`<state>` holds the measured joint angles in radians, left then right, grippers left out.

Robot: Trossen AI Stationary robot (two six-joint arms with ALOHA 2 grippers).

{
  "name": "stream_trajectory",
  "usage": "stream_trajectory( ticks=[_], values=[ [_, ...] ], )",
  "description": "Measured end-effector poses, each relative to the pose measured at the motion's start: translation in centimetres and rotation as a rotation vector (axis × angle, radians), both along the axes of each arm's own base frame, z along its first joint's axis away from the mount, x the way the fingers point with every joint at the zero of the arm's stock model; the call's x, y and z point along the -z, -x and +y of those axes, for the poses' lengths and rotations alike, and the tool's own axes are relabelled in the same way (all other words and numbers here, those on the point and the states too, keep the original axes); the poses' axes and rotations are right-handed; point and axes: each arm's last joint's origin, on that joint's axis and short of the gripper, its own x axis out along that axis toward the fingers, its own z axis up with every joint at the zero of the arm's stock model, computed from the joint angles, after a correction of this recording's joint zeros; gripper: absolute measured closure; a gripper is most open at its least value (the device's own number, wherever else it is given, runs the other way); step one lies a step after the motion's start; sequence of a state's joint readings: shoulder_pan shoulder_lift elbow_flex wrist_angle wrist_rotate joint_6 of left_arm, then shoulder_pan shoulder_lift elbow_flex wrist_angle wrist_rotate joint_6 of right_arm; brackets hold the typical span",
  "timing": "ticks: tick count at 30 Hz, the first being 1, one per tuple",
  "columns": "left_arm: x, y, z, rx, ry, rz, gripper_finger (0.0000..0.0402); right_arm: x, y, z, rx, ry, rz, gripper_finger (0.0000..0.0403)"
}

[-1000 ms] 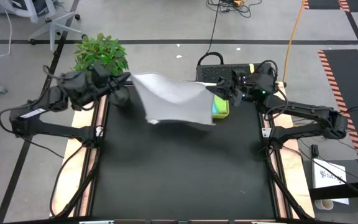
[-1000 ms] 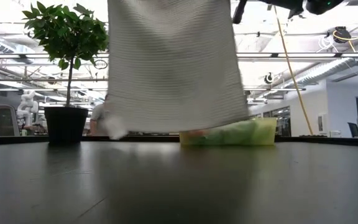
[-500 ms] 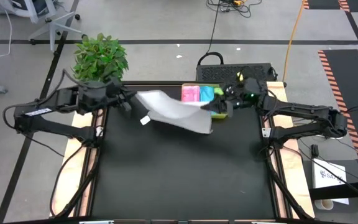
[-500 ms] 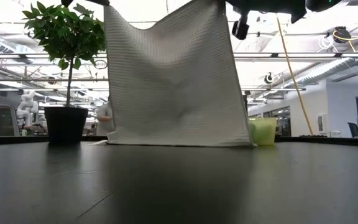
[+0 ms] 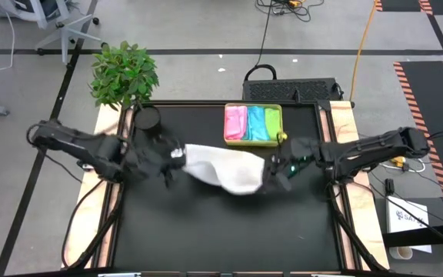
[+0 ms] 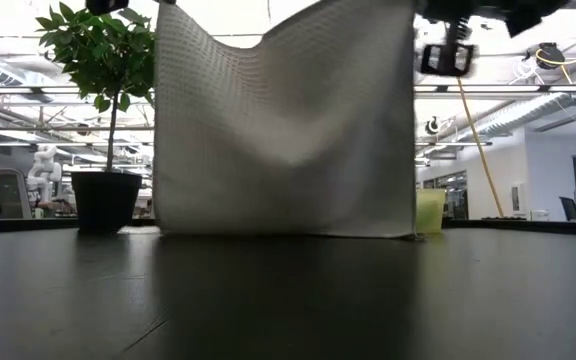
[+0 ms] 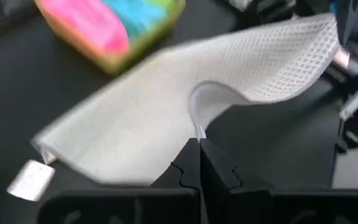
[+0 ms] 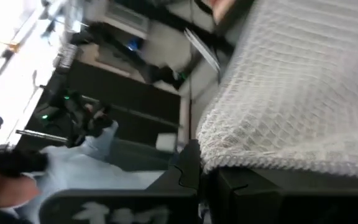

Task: Fold microfiber towels
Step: Fold the white microfiber cloth

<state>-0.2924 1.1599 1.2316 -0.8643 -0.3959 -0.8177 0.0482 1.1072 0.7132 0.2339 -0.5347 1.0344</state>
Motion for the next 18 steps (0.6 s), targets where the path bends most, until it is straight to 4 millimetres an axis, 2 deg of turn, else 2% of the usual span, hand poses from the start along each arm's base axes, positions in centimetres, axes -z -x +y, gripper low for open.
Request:
stream_trajectory(
  ticks=[5,10,14,18],
  values=[
    [2.9,-1.9,-4.3,-0.033,0.117,0.087,0.0401,3.6,1.5,3.2,-0.025,-0.036,0.157,0.0403],
    [6.1,-3.1,-8.2,-0.102,0.239,0.184,0.0401,6.9,3.4,5.2,-0.008,-0.069,0.254,0.0403],
    [8.0,-3.7,-10.6,-0.144,0.330,0.224,0.0401,8.5,4.8,6.3,0.027,-0.141,0.254,0.0403],
    [8.4,-4.2,-12.1,-0.141,0.390,0.176,0.0401,9.1,5.9,7.4,0.055,-0.211,0.219,0.0403]
  ],
)
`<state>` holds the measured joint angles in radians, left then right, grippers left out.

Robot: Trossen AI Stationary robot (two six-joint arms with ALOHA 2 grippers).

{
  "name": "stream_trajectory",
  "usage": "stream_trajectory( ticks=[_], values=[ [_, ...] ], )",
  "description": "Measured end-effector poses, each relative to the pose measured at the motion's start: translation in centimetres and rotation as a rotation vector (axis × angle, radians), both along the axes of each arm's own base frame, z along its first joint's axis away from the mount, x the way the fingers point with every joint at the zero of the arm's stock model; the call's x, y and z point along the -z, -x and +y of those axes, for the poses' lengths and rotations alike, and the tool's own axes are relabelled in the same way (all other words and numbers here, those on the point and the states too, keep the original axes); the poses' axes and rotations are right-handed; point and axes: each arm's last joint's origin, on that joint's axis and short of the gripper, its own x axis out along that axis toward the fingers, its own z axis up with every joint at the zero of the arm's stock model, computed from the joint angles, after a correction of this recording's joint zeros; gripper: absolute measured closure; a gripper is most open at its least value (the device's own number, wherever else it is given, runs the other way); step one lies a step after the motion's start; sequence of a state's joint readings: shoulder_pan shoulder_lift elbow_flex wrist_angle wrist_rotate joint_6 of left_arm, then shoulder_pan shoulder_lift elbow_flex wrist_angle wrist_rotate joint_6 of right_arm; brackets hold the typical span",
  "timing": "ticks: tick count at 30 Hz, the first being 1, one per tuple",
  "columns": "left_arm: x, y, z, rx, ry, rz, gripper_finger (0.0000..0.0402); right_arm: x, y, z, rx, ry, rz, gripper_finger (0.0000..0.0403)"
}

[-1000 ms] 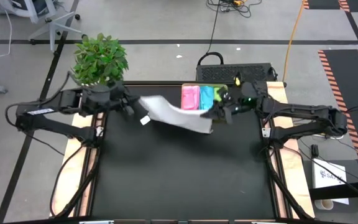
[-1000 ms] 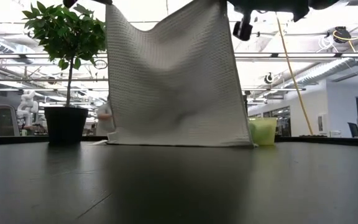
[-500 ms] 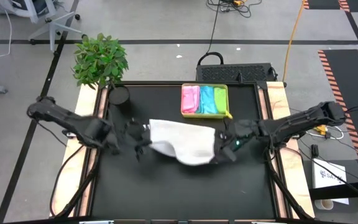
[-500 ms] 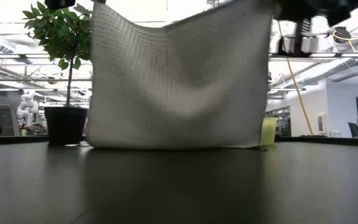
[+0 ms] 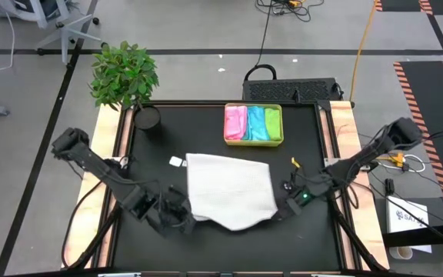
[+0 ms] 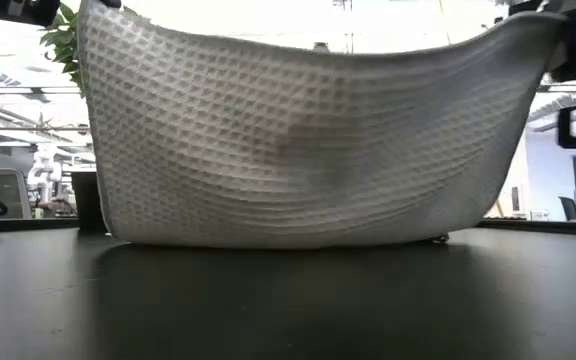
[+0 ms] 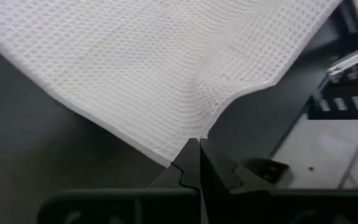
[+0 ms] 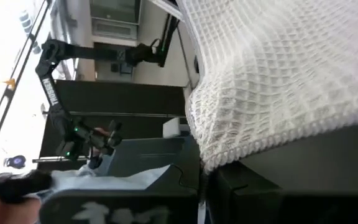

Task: Fold microfiber towels
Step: Fold the white microfiber cloth

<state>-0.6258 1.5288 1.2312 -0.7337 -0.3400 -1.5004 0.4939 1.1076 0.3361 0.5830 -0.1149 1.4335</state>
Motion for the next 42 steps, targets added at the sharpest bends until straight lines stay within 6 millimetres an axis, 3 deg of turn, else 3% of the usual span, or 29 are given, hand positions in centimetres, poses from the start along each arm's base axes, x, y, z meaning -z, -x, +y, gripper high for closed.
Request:
stream_trajectory(
  ticks=[8,16,25,28,35,42],
  values=[
    [0.0,0.1,-0.3,-0.044,0.016,-0.018,0.0401,0.6,1.3,2.1,0.024,-0.015,0.034,0.0403],
    [-0.1,0.6,-1.5,-0.060,0.115,-0.020,0.0401,2.7,2.1,4.5,-0.005,-0.076,0.177,0.0403],
    [-0.3,1.9,-3.7,-0.108,0.304,0.014,0.0401,2.9,1.3,7.2,-0.062,-0.249,0.098,0.0403],
    [-0.4,1.8,-3.6,-0.087,0.256,-0.019,0.0401,2.8,0.9,7.5,-0.066,-0.262,0.060,0.0403],
    [-2.4,1.0,1.0,-0.122,-0.099,-0.181,0.0401,1.1,-0.7,4.2,-0.027,-0.195,-0.116,0.0403],
    [-6.3,1.4,7.6,-0.053,-0.386,-0.240,0.0401,-1.3,-1.2,-2.9,0.113,-0.042,-0.368,0.0403]
  ],
)
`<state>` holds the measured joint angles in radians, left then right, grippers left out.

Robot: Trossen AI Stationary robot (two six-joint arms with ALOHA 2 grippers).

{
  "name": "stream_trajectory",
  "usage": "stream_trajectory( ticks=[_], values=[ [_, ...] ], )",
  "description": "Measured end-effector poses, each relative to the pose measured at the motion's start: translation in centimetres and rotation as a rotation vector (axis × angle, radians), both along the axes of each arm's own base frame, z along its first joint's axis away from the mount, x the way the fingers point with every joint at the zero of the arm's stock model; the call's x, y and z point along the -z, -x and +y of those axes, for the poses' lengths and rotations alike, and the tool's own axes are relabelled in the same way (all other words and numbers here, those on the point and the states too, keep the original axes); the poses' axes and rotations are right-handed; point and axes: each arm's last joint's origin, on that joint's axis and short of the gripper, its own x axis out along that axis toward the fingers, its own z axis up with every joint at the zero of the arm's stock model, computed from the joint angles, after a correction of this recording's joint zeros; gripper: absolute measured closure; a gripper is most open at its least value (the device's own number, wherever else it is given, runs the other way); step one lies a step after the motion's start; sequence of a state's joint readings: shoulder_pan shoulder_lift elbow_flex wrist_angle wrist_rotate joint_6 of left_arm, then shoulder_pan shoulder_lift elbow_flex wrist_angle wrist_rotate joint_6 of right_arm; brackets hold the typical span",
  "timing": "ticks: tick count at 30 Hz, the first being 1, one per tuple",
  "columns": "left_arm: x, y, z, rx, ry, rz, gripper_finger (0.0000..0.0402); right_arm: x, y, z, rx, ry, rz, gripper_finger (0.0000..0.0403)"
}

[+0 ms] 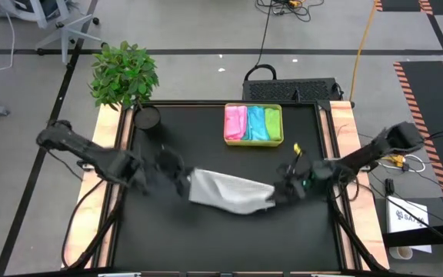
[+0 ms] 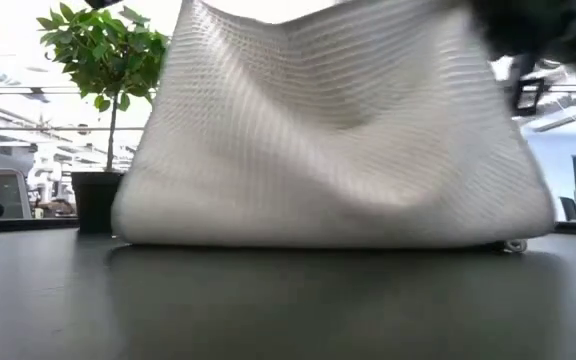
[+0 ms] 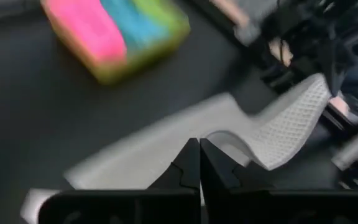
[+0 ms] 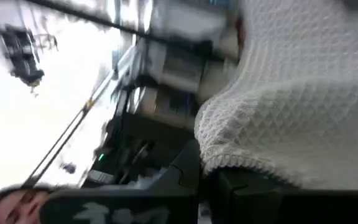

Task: Fold microfiber towels
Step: Fold the white microfiber cloth

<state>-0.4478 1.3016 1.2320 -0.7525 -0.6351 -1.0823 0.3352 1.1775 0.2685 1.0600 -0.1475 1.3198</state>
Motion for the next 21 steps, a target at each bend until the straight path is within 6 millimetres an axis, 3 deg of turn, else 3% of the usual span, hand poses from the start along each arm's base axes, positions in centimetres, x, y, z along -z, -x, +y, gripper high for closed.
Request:
stream_trajectory(
  ticks=[6,10,17,21],
  values=[
    [-3.5,2.3,6.2,-0.092,-0.229,-0.042,0.0401,-2.4,1.0,-7.1,0.263,0.069,-0.180,0.0403],
    [-5.4,4.7,9.1,-0.150,-0.308,-0.073,0.0401,-5.1,2.5,-10.8,0.388,0.118,-0.315,0.0403],
    [-8.7,7.2,10.8,-0.119,-0.430,-0.247,0.0401,-11.2,4.2,-14.5,0.440,0.243,-0.471,0.0403],
    [-9.9,7.8,11.2,-0.140,-0.518,-0.293,0.0401,-14.3,3.8,-15.9,0.405,0.322,-0.399,0.0403]
  ],
)
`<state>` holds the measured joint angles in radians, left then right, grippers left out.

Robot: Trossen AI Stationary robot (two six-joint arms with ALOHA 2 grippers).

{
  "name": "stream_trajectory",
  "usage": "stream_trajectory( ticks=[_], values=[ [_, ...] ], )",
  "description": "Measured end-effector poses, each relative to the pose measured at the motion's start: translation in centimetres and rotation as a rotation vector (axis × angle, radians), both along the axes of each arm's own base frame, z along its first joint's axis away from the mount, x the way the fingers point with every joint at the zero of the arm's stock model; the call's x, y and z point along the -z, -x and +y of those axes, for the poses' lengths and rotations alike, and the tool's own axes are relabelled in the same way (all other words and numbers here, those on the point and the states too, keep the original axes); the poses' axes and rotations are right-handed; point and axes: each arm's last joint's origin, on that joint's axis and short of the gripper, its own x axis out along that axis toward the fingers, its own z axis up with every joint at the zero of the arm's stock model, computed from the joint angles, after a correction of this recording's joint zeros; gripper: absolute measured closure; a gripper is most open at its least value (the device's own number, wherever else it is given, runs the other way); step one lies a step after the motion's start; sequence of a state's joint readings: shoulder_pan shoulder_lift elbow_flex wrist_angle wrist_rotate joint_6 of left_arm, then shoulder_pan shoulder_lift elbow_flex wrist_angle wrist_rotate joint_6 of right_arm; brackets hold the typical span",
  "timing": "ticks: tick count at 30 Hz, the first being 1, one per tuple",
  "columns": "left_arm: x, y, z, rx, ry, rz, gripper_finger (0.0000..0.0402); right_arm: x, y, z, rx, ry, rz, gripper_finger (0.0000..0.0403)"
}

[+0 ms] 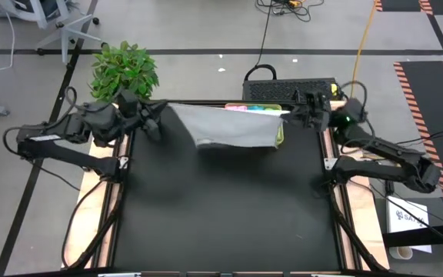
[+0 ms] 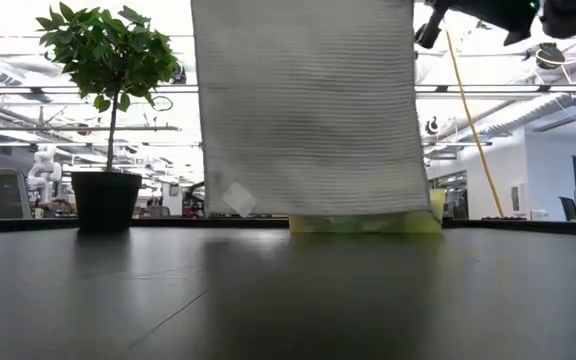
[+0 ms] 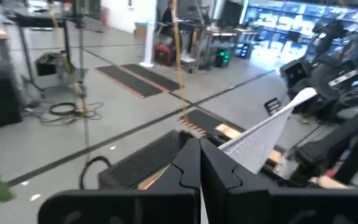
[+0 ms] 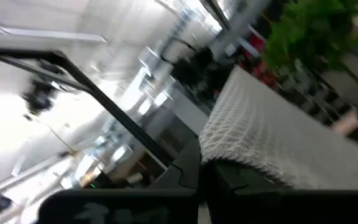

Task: Fold microfiber towels
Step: Fold the white microfiber cloth

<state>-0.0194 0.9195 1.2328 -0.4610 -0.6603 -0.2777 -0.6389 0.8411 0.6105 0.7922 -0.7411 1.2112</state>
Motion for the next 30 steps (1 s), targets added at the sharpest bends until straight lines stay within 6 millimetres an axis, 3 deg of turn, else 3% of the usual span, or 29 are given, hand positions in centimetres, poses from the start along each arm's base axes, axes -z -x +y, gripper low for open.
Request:
stream_trajectory(
  ticks=[4,12,23,30],
  values=[
    [0.9,0.1,0.2,-0.024,0.029,0.070,0.0401,-1.0,-1.0,-0.7,-0.043,0.030,0.115,0.0403],
    [2.7,-0.2,-0.7,0.053,0.238,0.139,0.0401,0.3,-2.4,1.2,-0.217,-0.041,0.220,0.0403],
    [4.2,-2.3,-4.9,0.233,0.387,0.175,0.0401,4.4,-4.4,8.1,-0.378,-0.141,0.338,0.0403],
    [7.0,-5.2,-9.3,0.240,0.482,0.258,0.0401,8.1,-3.8,13.2,-0.383,-0.232,0.463,0.0403]
  ],
)
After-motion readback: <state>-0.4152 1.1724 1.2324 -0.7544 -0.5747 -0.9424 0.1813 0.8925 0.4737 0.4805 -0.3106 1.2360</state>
